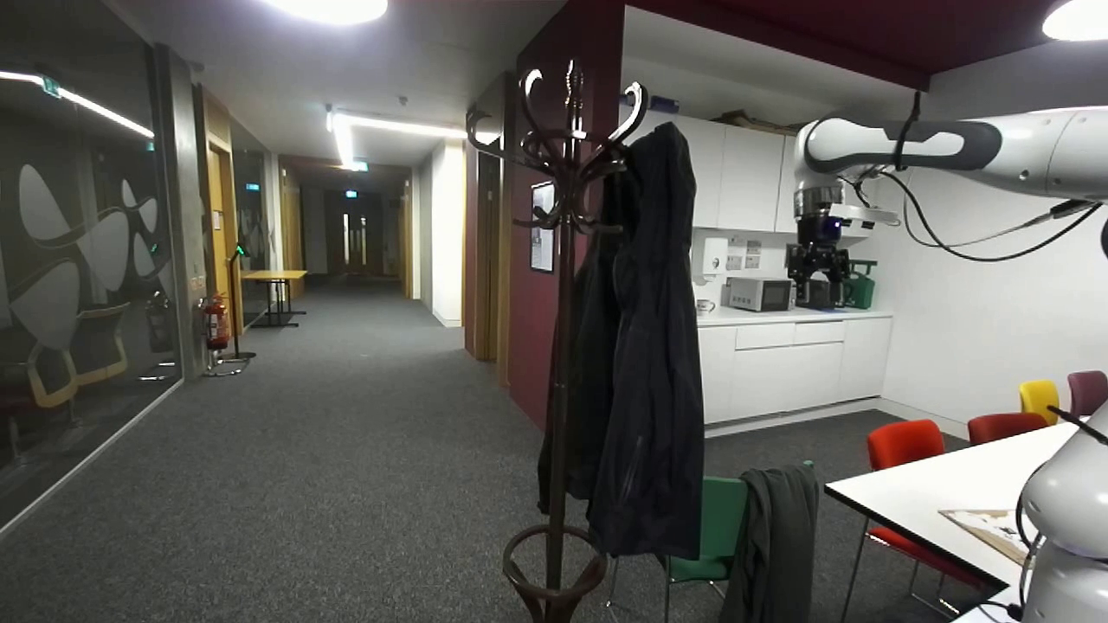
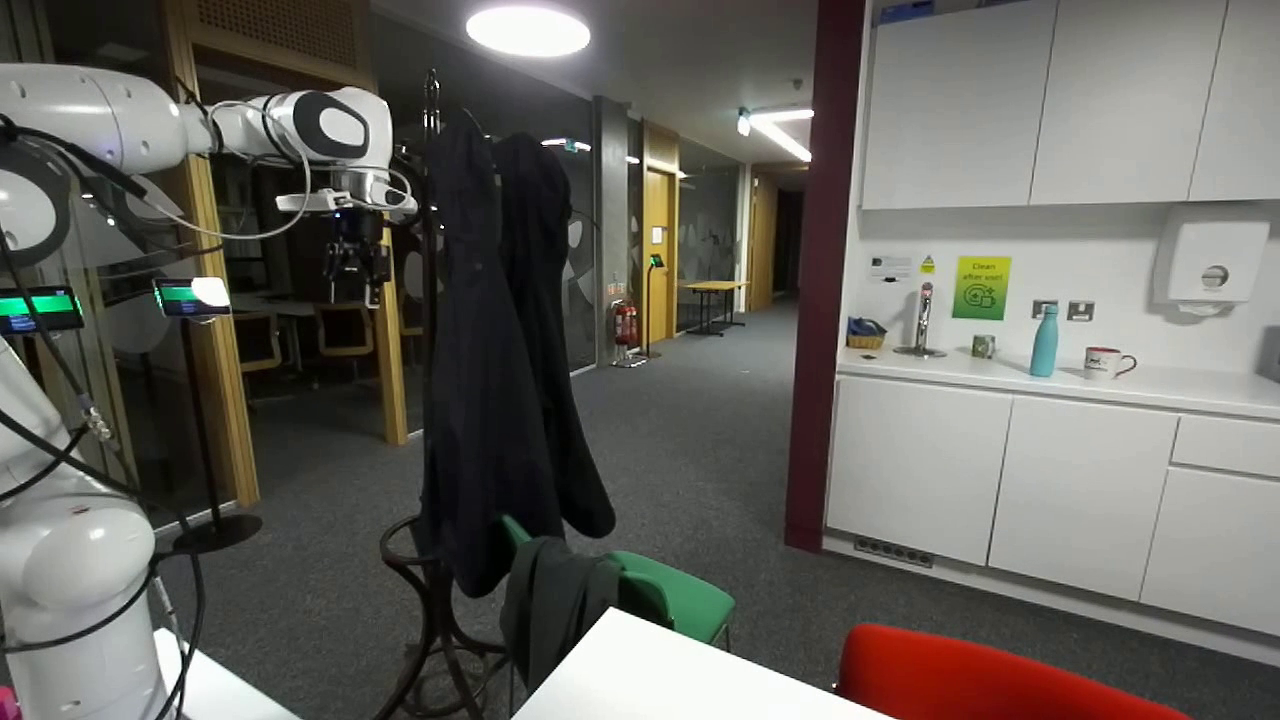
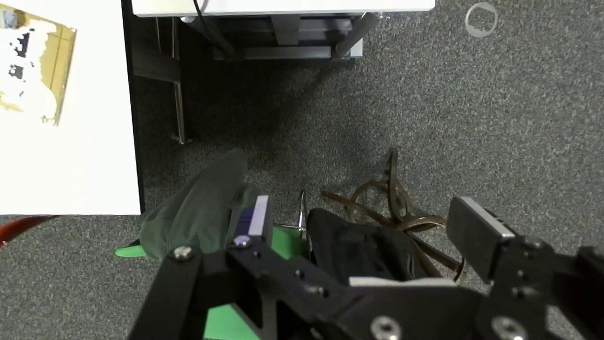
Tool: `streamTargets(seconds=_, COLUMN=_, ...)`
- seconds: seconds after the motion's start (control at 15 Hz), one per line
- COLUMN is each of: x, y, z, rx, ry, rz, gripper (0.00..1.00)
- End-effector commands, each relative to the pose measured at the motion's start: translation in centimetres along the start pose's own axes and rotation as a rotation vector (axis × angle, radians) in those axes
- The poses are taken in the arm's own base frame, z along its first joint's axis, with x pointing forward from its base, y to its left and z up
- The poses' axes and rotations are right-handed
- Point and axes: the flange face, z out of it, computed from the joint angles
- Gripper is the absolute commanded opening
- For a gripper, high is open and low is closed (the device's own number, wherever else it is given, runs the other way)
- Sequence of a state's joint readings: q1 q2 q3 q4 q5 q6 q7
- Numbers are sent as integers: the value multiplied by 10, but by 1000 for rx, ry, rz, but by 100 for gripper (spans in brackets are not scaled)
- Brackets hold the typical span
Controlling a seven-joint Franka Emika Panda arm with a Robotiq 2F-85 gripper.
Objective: Remove the grey hoodie from the coat hanger and put it on the green chair
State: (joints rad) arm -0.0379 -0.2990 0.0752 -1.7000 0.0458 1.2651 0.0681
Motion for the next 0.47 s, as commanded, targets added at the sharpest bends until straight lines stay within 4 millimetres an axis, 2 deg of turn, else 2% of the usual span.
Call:
streamTargets(seconds=0.0, x=0, y=2, z=1, rx=1, ry=-4, rz=-5, gripper=100)
streamTargets(seconds=0.4, x=-2, y=2, z=0, rx=2, ry=-2, rz=-11, gripper=100)
